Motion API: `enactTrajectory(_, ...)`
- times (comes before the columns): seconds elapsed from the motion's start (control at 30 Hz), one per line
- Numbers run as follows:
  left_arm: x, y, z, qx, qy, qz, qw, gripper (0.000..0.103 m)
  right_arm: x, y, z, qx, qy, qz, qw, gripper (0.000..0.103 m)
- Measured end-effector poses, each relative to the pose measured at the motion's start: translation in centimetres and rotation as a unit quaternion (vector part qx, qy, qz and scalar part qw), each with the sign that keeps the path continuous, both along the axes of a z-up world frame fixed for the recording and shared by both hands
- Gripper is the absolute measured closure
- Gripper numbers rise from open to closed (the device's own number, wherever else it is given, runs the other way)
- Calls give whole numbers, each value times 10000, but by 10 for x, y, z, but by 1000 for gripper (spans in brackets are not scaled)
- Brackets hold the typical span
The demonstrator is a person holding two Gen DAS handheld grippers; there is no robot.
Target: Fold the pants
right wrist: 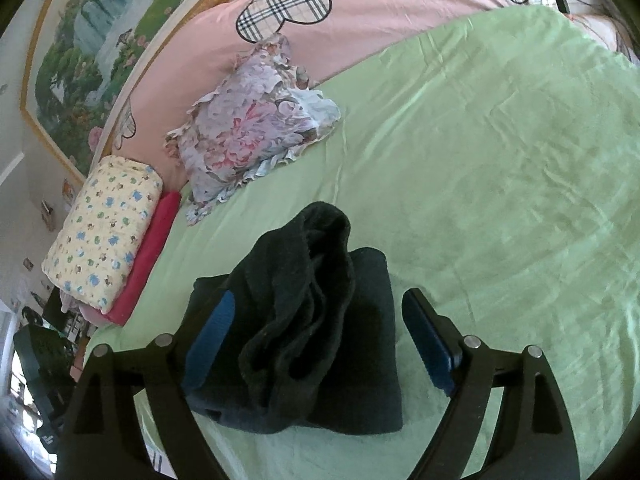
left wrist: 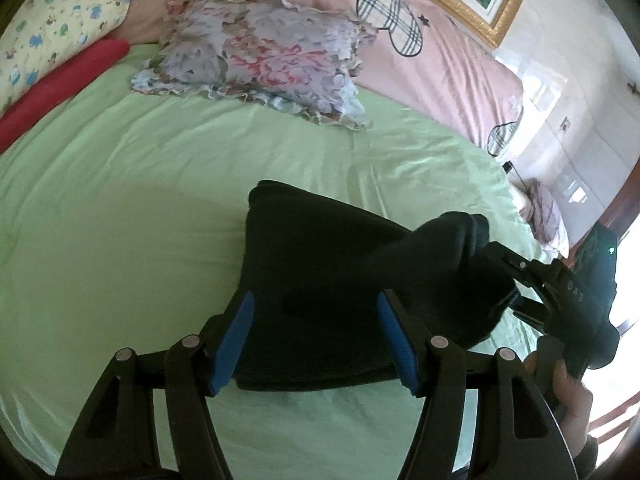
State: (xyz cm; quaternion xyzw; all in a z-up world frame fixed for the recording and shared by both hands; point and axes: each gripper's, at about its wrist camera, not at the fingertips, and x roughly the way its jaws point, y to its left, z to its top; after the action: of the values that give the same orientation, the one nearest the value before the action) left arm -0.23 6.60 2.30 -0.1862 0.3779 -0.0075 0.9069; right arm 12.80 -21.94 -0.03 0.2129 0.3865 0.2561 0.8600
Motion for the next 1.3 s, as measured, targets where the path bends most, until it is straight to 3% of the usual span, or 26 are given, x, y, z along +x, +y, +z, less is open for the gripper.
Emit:
enactTrajectory(0.4, 20, 13, -15, -75, 249, 85, 9996, 36, -2, -6, -24, -536, 204, -177, 9982, 17)
enactTrajectory(0.77, 42, 12, -33, -190, 486, -11, 9986, 35, -12, -21, -38, -288, 73, -101, 9995, 18)
enactTrajectory(0.93, 51, 10, -43, -146, 607, -63, 9980, 35, -13, -22, -42, -73, -27, 48, 10000, 25)
enactTrajectory(1.3, 61, 21, -67, -684, 752, -24, 9948, 44, -12, -18, -49, 284, -116, 468, 9984, 27)
